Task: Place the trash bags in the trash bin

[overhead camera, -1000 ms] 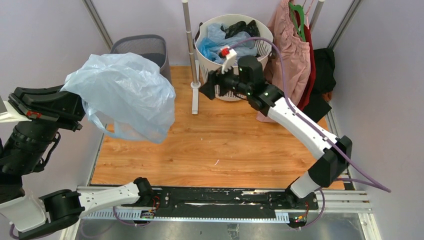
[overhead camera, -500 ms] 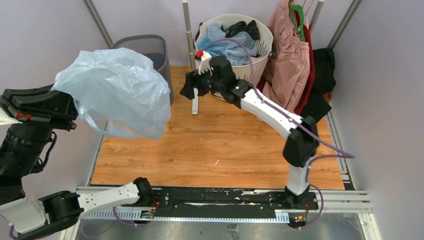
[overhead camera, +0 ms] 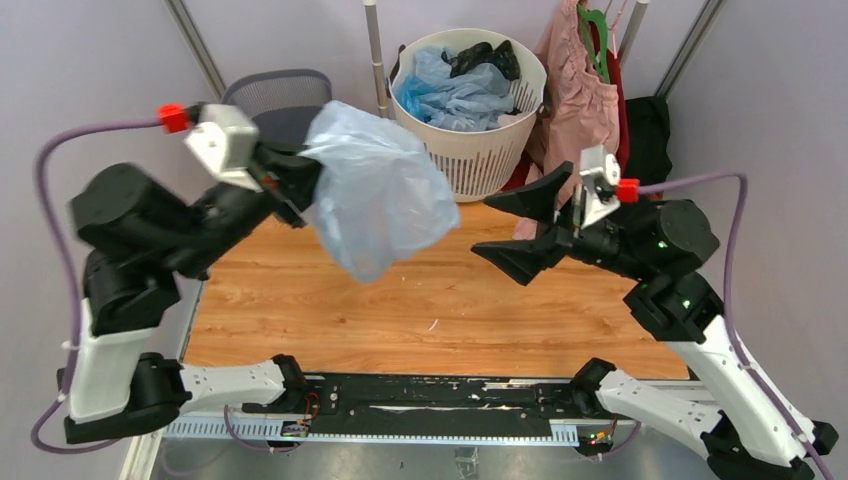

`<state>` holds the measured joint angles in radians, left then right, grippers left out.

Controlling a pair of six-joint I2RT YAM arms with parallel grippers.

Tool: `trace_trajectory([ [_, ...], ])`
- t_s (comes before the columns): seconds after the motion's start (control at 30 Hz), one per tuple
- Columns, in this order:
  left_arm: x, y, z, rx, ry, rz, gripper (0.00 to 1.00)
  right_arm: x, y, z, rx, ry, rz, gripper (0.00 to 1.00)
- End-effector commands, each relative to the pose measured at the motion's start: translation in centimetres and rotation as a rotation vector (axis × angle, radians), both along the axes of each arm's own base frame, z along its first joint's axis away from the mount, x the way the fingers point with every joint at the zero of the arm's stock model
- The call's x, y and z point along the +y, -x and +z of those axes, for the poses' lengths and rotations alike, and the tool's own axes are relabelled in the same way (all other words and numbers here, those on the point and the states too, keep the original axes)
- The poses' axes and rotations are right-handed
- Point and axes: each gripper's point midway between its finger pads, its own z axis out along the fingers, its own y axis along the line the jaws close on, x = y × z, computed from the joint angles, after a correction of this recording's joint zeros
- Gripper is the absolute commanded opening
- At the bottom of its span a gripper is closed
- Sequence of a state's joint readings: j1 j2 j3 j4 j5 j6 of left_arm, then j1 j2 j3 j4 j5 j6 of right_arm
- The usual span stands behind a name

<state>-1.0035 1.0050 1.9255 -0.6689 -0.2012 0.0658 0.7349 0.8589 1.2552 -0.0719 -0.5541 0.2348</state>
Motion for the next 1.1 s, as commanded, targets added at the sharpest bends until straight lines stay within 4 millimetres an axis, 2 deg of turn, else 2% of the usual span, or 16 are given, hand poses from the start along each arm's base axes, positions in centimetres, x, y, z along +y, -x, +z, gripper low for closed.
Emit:
trace_trajectory([
  [0.0,-5.3,0.0,-1.8,0.041,-0.074,-0.161,0.01,0.5,2.2,-1.2,-0.024,0.02,0.127,0.82],
  [0.1,-8.2,-0.3,-2.7,0.071,-0.104,-0.234,0.0,0.2,1.7,-1.4,-0.037,0.016,0.091,0.82],
  [0.23,-10.9,-0.3,-3.5,0.111,-0.106,-0.314,0.0,1.3,0.4,-2.4,-0.015,0.037,0.084,0.82],
  [0.33,-11.7,-0.2,-4.1,0.132,-0.107,-0.342,0.0,1.9,-0.1,-2.3,-0.021,0.018,0.09,0.82],
  [0.43,-11.8,-0.6,-5.0,0.151,-0.119,-0.323,0.0,2.1,0.0,-1.7,-0.029,-0.022,0.108,0.76],
  [0.47,-11.8,-0.8,-5.7,0.165,-0.118,-0.316,0.0,2.1,0.3,-0.9,-0.033,-0.048,0.122,0.7],
  [0.53,-11.9,-0.9,-6.2,0.18,-0.119,-0.309,0.0,2.1,0.6,-0.3,-0.041,-0.069,0.132,0.64],
  [0.57,-11.9,-0.9,-6.5,0.187,-0.121,-0.308,0.0,2.0,0.6,-0.1,-0.039,-0.079,0.13,0.58],
  [0.6,-11.9,-0.9,-6.7,0.193,-0.122,-0.309,0.0,2.0,0.5,0.0,-0.036,-0.084,0.128,0.5],
  [0.67,-11.6,-0.9,-7.1,0.2,-0.118,-0.3,0.0,2.1,0.2,0.1,-0.016,-0.084,0.117,0.2],
  [0.73,-10.9,-1.2,-7.3,0.199,-0.114,-0.266,0.0,2.1,0.1,0.1,0.001,-0.075,0.113,0.03],
  [0.77,-10.4,-1.4,-7.4,0.199,-0.113,-0.24,0.0,2.1,0.1,0.2,0.007,-0.07,0.111,0.0],
  [0.87,-8.6,-2.4,-7.9,0.2,-0.121,-0.142,0.03,1.5,0.4,0.2,0.018,-0.064,0.092,0.0],
  [1.0,-6.4,-3.2,-8.1,0.189,-0.131,-0.032,0.13,0.1,0.7,0.5,0.02,-0.06,0.035,0.0],
  [1.07,-5.3,-3.6,-8.0,0.177,-0.126,0.018,0.23,-0.5,0.7,0.3,0.029,-0.048,0.006,0.0],
])
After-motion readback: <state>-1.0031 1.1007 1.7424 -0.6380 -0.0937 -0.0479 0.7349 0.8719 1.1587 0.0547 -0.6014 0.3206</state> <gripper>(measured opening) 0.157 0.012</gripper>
